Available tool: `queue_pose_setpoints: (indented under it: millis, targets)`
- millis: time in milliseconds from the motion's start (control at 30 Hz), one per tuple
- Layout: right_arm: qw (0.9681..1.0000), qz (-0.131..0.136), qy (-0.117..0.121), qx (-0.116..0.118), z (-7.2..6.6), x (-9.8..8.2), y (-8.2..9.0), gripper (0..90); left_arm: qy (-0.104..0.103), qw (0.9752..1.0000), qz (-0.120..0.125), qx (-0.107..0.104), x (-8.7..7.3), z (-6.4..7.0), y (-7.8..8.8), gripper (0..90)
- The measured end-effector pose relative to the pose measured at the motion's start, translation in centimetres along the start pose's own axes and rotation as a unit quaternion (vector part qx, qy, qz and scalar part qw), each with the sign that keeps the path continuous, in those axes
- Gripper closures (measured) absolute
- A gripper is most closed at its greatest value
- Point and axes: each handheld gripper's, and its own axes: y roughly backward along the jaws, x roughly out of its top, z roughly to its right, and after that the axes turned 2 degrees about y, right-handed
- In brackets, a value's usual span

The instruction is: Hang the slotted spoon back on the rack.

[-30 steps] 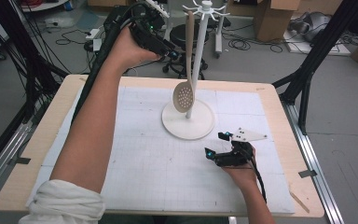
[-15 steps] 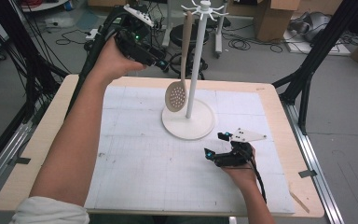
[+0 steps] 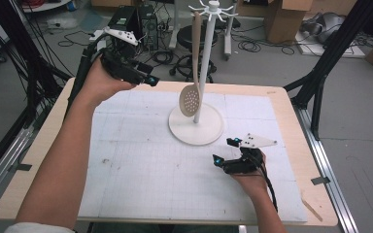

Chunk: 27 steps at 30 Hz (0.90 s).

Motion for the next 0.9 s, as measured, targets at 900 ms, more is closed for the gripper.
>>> queue_pose_setpoints:
  millis: [900]
  targets:
    - [1.0000, -0.004, 0.002, -0.002, -0.1, 0.0, 0.0, 11.4, 0.007, 0.9994, 0.032, -0.010, -6.7, 2.4, 0.9, 30.0]
